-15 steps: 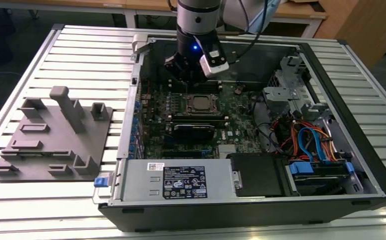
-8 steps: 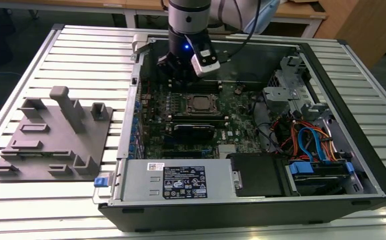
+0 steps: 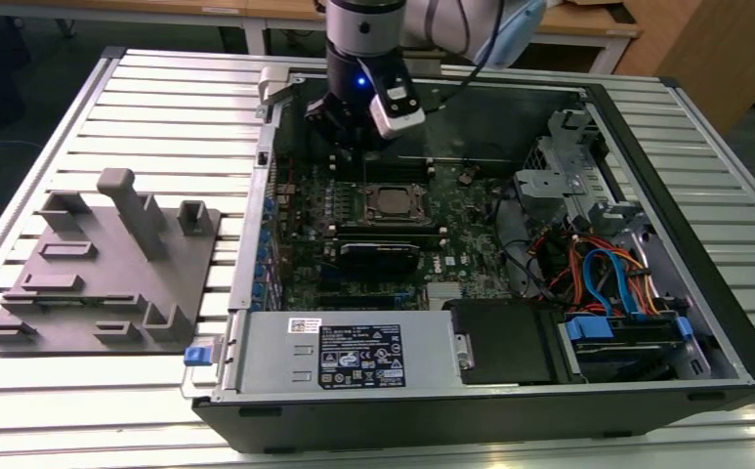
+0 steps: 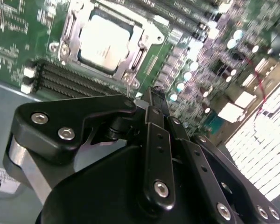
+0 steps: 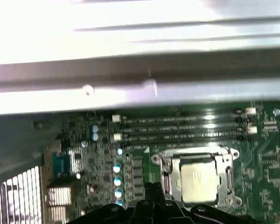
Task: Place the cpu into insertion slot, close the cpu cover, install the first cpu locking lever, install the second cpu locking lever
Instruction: 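Install the first cpu locking lever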
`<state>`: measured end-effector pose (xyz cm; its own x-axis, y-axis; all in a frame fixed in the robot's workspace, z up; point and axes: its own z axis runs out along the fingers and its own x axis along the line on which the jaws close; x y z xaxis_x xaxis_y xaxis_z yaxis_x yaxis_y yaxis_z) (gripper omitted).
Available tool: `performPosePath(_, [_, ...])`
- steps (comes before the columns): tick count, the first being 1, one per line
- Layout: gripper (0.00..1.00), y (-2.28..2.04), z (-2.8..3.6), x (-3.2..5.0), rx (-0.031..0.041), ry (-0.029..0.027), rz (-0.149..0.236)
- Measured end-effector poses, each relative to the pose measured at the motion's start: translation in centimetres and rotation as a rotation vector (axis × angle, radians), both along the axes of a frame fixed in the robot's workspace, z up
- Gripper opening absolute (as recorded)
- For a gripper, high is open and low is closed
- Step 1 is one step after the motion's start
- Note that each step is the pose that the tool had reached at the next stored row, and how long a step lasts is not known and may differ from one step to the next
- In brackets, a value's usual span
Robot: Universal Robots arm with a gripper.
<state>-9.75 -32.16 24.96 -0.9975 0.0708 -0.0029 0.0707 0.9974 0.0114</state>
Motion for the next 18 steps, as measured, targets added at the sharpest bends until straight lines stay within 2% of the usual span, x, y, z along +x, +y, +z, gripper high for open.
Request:
performPosePath(2, [0.10,0.51,0.00,-0.04,0.0000,0.0000,0.000])
performPosePath(4, [0.10,0.85,0.00,-0.13,0.0000,0.0001,0.000])
performPosePath(13, [0.10,1.18,0.33,-0.22,-0.0001,-0.0010,0.002])
performPosePath(18, [0.10,1.42,0.33,0.15,-0.0001,-0.0009,0.002])
